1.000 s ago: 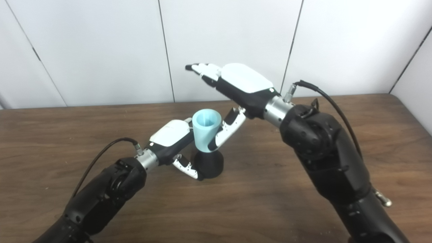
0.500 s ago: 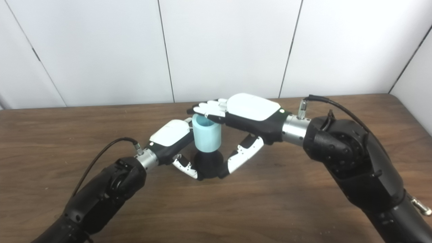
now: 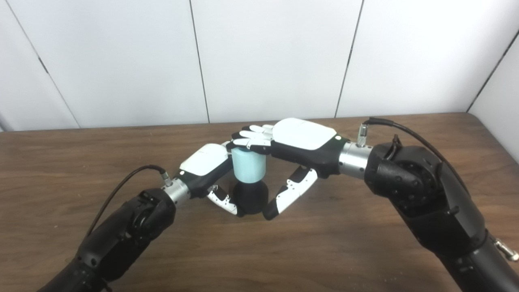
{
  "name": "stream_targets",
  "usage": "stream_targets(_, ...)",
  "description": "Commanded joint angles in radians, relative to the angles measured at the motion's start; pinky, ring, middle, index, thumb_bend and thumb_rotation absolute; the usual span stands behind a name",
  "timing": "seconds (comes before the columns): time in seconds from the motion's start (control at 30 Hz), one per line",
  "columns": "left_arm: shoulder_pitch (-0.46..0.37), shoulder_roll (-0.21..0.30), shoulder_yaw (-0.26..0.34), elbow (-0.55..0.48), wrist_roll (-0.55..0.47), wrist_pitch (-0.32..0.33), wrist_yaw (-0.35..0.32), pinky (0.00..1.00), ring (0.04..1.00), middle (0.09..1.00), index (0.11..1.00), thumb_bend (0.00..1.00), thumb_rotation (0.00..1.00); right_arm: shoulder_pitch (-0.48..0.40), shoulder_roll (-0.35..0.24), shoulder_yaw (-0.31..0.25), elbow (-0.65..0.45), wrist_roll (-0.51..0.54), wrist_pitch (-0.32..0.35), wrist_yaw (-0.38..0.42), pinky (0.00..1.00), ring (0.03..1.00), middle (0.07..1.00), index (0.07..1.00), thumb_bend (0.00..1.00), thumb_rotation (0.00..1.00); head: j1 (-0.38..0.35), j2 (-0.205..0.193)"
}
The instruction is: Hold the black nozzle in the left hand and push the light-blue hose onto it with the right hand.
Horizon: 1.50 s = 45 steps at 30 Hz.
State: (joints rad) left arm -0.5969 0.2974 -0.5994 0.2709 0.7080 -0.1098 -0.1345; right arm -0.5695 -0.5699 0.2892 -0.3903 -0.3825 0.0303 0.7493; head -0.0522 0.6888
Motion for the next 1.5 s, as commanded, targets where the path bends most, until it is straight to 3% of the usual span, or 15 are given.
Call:
stream_targets(0.0,0.034,0.031,-0.03,0.038,0.046,0.015,-0.083,1.0,0.637,0.494,0.48,0.53,0.0,-0.008,-0.02,0.001,-0.016,-0.006,-0.007,0.005,1.0,1.0,1.0,0.953,0.8,0.87,0.0,0.001)
stream_targets(0.27,0.033,0.033,-0.027,0.035,0.047,0.012,-0.078,1.0,0.638,0.494,0.481,0.53,0.0,0.027,-0.032,0.011,-0.016,-0.027,-0.034,-0.009,1.0,1.0,1.0,0.952,0.8,0.87,0.003,0.011)
stream_targets(0.57,0.036,0.031,-0.026,0.045,0.053,0.008,-0.07,1.0,0.639,0.494,0.48,0.53,0.0,0.115,-0.026,0.006,0.029,-0.032,-0.144,-0.106,1.0,1.0,1.0,0.97,0.79,0.88,0.0,0.012)
stream_targets(1.0,0.033,0.04,-0.014,0.039,0.052,0.003,-0.068,1.0,0.651,0.493,0.481,0.52,0.0,0.147,-0.02,0.028,0.054,-0.048,-0.257,-0.19,1.0,1.0,1.0,0.955,0.77,0.86,0.003,0.018)
stream_targets(1.47,0.028,0.036,-0.011,0.037,0.061,0.008,-0.066,1.0,0.653,0.498,0.477,0.52,0.0,0.132,-0.033,0.066,0.046,-0.022,-0.232,-0.153,1.0,1.0,0.996,0.934,0.77,0.83,0.0,0.021)
